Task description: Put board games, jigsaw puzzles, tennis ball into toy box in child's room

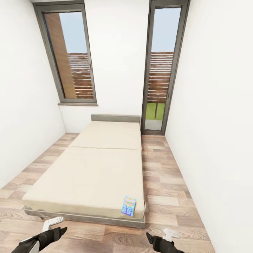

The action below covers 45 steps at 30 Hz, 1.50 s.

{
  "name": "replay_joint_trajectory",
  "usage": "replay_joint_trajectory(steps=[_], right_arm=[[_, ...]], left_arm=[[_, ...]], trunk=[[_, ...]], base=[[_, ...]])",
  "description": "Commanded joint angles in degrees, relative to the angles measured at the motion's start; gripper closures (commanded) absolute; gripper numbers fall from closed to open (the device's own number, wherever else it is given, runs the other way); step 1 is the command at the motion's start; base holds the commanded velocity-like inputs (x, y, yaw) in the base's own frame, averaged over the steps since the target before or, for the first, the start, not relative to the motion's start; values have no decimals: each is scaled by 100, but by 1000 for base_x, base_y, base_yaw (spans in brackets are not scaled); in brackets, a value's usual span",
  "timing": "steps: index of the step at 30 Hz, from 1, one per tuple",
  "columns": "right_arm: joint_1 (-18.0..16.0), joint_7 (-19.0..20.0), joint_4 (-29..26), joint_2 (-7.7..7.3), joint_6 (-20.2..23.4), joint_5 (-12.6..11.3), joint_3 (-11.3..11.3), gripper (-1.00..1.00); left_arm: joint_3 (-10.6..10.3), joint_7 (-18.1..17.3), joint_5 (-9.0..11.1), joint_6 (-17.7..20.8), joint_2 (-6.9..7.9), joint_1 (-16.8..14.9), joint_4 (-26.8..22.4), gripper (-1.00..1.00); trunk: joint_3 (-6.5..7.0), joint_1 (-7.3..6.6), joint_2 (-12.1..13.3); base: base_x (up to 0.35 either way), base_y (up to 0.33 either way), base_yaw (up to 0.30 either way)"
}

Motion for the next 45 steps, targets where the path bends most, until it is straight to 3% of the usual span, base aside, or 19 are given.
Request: replay_joint_trajectory(steps=[1, 8, 21, 32, 45], right_arm=[[-4, 40, -8, 6, 55, -58, -36, -100], [-4, 39, -7, 10, 56, -55, -30, -100], [-4, 41, -9, 10, 34, -60, -26, -100], [-4, 35, -9, 17, 30, -54, -11, -100], [-4, 33, -9, 19, 22, -45, -9, -100]], left_arm=[[53, -31, 69, 77, 1, -1, -14, -100], [275, -31, 123, 157, 7, -4, -26, -100], [346, -40, 135, 320, 59, -7, -28, -100], [349, -35, 129, 325, 55, -13, -28, -100], [349, -37, 129, 317, 52, -14, -28, -100]], trunk=[[-35, 25, -51], [-200, 178, -332], [-491, 464, -854], [-701, 705, -1295], [-1006, 991, -1816]], base=[[0, 0, -225], [0, 0, -225], [82, 0, -175], [276, 0, -1], [40, 0, 144]])
